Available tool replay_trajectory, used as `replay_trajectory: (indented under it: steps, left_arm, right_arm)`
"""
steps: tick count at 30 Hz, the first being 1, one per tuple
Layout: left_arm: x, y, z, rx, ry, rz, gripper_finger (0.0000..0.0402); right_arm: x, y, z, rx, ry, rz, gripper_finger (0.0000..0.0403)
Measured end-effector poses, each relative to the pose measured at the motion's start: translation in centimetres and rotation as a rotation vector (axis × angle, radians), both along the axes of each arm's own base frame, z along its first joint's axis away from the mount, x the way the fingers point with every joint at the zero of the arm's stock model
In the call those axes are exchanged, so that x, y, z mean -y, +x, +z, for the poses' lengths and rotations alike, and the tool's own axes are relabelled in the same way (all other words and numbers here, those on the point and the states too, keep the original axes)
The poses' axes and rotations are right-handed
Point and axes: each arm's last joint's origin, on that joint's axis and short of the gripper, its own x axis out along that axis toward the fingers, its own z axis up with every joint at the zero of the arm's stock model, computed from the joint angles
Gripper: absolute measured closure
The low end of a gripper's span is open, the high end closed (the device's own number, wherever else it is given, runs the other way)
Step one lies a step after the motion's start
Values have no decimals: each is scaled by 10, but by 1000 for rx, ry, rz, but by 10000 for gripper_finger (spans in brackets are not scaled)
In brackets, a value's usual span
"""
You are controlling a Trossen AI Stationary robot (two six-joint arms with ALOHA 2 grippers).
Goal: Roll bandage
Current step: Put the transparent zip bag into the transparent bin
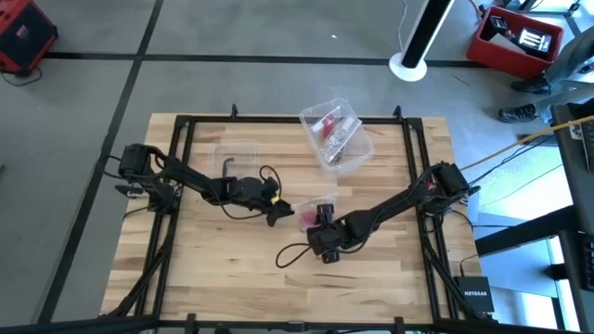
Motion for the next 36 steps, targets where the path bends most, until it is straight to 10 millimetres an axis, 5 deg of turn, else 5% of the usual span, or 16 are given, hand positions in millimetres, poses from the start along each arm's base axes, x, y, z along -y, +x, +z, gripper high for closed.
replay_trajectory:
  steps: [16, 25, 30, 36]
  left_arm:
    - [8, 15, 9, 32, 260, 144, 243]
    - [15, 35, 8, 35, 397, 44, 391]
    - [15, 32, 32, 100, 472, 25, 399]
    - [3, 15, 91, 144, 688, 139, 400]
  right_arm:
    - [1, 1, 1, 9, -3, 8, 151]
    - [2, 0, 7, 21, -38, -11, 151]
    - [-3, -16, 57, 42, -55, -1, 151]
    - [12, -70, 136, 191, -58, -125, 151]
